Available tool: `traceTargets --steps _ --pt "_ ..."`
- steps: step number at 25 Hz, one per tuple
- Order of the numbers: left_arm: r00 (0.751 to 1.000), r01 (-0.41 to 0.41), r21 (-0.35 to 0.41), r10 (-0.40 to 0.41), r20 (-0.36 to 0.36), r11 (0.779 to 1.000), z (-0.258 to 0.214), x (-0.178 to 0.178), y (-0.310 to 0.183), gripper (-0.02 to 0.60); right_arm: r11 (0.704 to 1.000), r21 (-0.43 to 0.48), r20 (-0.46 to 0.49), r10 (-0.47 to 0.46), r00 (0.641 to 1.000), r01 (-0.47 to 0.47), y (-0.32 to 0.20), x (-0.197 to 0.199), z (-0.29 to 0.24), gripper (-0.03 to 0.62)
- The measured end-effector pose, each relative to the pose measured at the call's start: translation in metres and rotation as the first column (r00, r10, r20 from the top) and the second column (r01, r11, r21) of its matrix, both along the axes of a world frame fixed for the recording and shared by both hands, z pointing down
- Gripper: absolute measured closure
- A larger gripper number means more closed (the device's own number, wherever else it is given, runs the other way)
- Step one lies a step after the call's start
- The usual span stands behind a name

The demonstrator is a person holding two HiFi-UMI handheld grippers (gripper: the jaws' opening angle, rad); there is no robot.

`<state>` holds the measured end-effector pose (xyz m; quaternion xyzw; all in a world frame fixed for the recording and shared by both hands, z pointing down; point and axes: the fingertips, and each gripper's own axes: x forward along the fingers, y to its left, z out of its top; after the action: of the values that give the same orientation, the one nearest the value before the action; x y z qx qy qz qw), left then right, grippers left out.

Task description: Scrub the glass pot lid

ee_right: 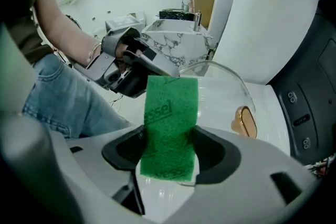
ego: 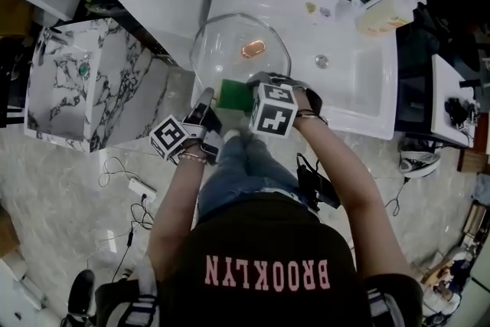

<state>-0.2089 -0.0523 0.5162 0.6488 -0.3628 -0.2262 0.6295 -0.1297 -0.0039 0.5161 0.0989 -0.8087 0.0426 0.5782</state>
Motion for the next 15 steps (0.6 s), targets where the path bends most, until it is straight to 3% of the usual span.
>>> traceTargets --steps 3,15 --pt "1.000 -0.013 -0.009 0.013 0.003 1.000 0.001 0.001 0.000 0.528 1.000 0.018 -0.034 -0.015 0.999 0.016 -0.002 0.017 0.004 0.327" --pt "1.000 -0.020 -0.048 0.020 0.005 0.999 0.002 0.007 0.004 0.528 0.999 -0.038 -0.023 -0.028 0.999 0.027 -0.008 0.069 0.020 0.327"
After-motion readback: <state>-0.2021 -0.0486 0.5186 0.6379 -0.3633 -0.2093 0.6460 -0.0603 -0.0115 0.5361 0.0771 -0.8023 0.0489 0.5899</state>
